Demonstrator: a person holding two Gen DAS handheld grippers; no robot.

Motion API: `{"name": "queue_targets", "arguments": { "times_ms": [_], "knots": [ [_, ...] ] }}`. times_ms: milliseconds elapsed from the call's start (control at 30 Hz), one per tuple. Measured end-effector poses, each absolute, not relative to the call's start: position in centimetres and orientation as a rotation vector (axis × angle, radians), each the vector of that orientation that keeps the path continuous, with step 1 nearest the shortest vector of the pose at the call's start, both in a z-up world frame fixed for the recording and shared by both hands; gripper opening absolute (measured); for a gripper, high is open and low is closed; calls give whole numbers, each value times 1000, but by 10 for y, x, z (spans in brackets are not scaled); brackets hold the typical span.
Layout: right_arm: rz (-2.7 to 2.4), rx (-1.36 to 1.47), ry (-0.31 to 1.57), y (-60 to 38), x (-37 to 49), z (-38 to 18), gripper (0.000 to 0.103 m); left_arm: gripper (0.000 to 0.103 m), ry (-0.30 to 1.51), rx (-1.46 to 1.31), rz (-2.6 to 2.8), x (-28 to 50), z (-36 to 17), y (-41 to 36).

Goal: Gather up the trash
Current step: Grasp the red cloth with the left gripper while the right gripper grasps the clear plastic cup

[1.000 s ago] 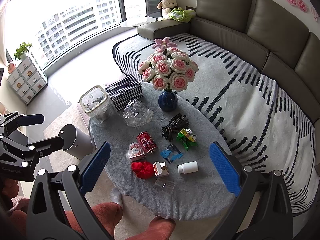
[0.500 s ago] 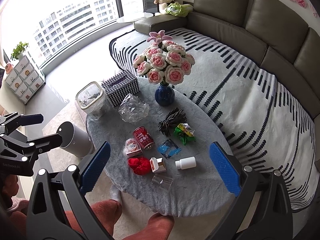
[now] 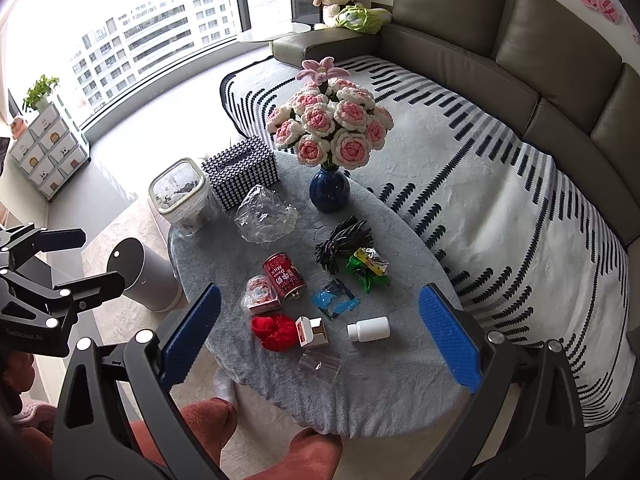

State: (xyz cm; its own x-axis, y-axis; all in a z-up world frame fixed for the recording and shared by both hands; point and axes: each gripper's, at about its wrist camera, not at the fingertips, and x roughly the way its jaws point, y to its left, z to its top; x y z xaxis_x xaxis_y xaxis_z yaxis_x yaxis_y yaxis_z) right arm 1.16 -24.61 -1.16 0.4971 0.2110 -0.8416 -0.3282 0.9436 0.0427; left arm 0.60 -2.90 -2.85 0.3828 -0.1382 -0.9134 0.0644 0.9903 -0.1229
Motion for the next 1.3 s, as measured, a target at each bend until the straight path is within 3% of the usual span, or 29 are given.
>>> {"name": "queue_targets", "arguments": {
  "times_ms": [167,533,833,1067,1300],
  "knots": [
    [326,-148,1037,-248,9,-40,96,99,1213,-54,-124,6,-59,-30],
    [338,-172,1205,-246,4,-163,90,99,1345,-85,-88,9,-170,-30],
    [347,-173,1277,-254,4,-251,85,99,1365,-80,-146,14,-248,-60],
    [364,-152,1355,-266,-8,-321,76,99,1374,-39,-220,16,-306,-84],
    [406,-136,1350,-274,-7,-367,75,99,1351,-9,-267,21,-344,-94]
  ]
}}
